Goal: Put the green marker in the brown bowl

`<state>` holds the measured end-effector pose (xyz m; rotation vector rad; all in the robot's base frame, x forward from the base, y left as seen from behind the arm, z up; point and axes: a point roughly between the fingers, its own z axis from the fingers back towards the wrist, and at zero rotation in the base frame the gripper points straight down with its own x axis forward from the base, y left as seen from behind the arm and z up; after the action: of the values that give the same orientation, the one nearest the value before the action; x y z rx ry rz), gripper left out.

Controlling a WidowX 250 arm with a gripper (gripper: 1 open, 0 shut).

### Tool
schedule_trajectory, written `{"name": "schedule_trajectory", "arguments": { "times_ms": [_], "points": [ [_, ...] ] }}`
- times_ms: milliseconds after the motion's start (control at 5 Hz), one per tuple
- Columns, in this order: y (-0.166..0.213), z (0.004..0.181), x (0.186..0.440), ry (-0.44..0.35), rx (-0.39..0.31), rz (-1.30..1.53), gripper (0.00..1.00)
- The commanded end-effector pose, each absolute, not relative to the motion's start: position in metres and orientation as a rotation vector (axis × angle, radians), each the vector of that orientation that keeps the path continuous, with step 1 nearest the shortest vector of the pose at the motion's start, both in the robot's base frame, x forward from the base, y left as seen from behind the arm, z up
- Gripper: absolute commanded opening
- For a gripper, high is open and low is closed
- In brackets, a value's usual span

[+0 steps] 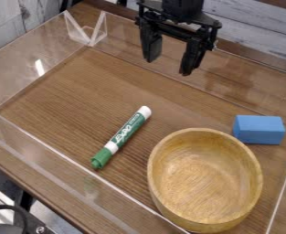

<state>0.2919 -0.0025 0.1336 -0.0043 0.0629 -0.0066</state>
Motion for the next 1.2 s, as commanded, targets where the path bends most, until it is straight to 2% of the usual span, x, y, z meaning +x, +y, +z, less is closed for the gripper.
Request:
{"name": "schedule_trajectory", "arguments": {
  "times_ms": [0, 400, 600, 1000],
  "points": [
    [-0.001, 0.126, 0.284, 0.074, -0.005, -0.006, 1.00],
    [0.012, 0.112, 0.241, 0.029, -0.005, -0.038, 1.00],
    [0.024, 0.103, 0.227, -0.002, -0.003, -0.053, 1.00],
    [0.042, 0.085, 0.216, -0.055, -0.006, -0.063, 1.00]
  ]
}}
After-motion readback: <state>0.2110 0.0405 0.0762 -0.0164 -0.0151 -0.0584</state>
